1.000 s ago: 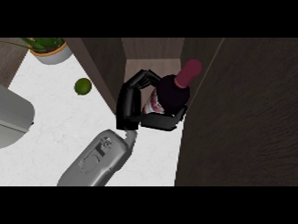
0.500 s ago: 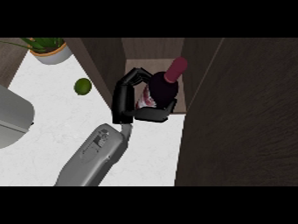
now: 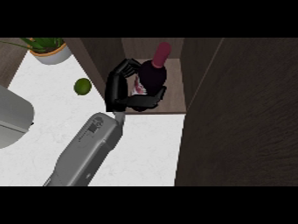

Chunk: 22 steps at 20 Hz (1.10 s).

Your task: Pick up the wine, place it into the cabinet and close the cabinet

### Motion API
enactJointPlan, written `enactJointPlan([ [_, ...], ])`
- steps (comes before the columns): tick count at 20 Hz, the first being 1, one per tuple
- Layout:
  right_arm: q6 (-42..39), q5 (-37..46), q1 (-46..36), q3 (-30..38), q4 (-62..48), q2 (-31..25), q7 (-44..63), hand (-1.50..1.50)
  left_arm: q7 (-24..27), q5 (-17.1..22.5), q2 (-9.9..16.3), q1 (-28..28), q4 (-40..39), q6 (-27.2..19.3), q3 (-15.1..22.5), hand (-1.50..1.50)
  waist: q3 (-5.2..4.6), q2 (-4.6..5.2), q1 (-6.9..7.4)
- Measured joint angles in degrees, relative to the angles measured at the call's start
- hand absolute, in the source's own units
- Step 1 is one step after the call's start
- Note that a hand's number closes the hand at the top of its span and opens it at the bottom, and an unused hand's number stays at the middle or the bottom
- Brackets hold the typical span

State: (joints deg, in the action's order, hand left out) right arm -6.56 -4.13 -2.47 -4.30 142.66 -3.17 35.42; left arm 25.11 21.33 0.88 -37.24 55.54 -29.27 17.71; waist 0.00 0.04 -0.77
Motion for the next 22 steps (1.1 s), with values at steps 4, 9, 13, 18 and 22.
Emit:
enactJointPlan([
  [4, 0.10, -0.27, -1.63, 0.67, -0.36, 0.11, 0.64, -1.50, 0.93, 1.46, -0.53, -3.69, -5.39, 1.77, -1.87, 1.50, 0.00, 0.09, -0.20],
  [9, -0.94, -0.52, 0.23, 0.62, -0.63, 0.74, -1.18, -1.50, 1.15, 2.34, -0.48, -8.38, -12.25, 3.61, -4.52, 1.50, 0.00, 0.12, -0.32],
  [13, -1.55, -0.96, -0.04, 1.19, -0.71, 0.53, -0.75, -1.50, 2.74, 2.74, -0.69, -11.81, -17.77, 3.45, -6.04, 1.50, -0.01, 0.20, -0.61],
  [18, -1.41, -1.10, -0.04, 0.18, -0.76, 1.22, -0.37, -1.50, 5.99, 2.68, -0.60, -16.38, -24.66, 3.84, -8.21, 1.50, -0.03, 0.28, -0.88],
  [22, -0.78, -0.63, -0.74, -1.28, -0.95, 1.78, 0.33, -1.50, 9.40, 2.23, -0.60, -19.86, -29.33, 2.78, -9.66, 1.50, -0.05, 0.39, -1.13],
])
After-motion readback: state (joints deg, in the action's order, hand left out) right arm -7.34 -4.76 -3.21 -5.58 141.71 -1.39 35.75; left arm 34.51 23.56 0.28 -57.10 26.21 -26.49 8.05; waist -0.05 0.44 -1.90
